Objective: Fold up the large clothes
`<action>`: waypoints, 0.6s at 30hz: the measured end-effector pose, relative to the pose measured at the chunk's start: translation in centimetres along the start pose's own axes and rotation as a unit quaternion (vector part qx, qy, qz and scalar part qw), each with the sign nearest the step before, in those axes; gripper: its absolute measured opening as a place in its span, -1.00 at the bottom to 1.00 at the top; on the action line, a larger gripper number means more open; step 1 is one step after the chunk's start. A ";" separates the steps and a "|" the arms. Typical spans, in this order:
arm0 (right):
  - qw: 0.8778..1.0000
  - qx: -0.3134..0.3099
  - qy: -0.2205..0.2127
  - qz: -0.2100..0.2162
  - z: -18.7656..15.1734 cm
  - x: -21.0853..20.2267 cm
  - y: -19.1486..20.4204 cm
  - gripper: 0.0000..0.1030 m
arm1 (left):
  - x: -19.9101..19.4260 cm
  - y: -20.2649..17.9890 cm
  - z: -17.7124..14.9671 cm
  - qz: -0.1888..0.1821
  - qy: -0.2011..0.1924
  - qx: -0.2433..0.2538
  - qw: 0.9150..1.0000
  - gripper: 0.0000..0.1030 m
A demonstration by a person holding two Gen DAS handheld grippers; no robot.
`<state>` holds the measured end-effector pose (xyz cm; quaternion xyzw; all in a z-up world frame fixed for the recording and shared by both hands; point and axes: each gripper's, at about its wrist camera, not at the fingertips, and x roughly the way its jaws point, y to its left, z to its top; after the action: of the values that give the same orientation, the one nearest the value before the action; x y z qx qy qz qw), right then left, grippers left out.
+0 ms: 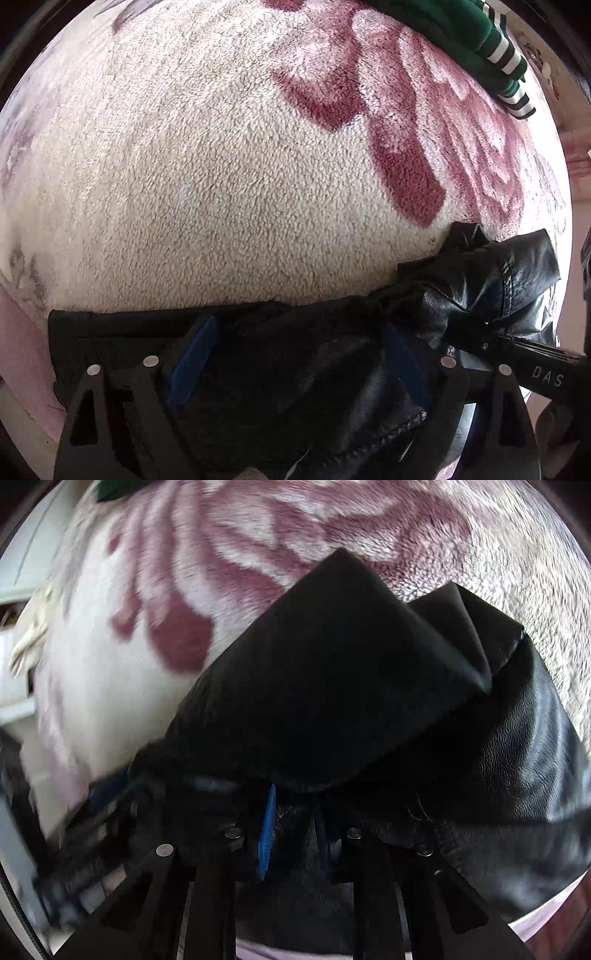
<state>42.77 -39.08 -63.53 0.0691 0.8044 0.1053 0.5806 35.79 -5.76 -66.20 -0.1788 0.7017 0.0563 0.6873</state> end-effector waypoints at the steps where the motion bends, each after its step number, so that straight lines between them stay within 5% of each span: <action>1: 1.000 0.001 0.005 0.001 0.0 -0.2 -0.1 -0.58 | -0.2 0.0 0.0 -0.001 0.002 -0.002 1.000 0.78; 5: 0.998 -0.007 0.007 0.066 -1.1 -2.3 -1.9 -0.56 | -3.6 -0.2 -1.0 -0.011 -0.013 -0.008 1.000 0.77; 6: 0.996 -0.007 0.000 0.087 -2.0 -3.4 -2.7 -0.42 | -4.4 -0.4 -1.5 -0.019 -0.020 -0.006 1.000 0.77; 7: 0.994 0.003 -0.019 0.111 -3.7 -5.2 -4.4 -0.24 | -5.0 -0.9 -1.9 -0.027 -0.023 -0.003 0.999 0.77; 9: 0.986 0.041 -0.065 0.147 -7.1 -8.3 -8.2 0.54 | -4.8 -2.1 -2.6 -0.041 -0.014 0.010 0.999 0.77; 14: 0.960 0.173 -0.126 0.182 -15.4 -9.7 -19.2 0.58 | -0.1 -4.4 -2.9 0.000 0.020 0.039 0.999 0.78; 18: 0.940 0.211 -0.146 0.226 -16.7 -5.3 -24.3 0.58 | 1.5 -4.4 -2.4 0.002 0.029 0.039 0.999 0.92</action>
<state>28.82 -65.33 -59.67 0.3846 0.6780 0.0503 0.6244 34.96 -10.88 -66.85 -0.1519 0.7233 0.0249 0.6731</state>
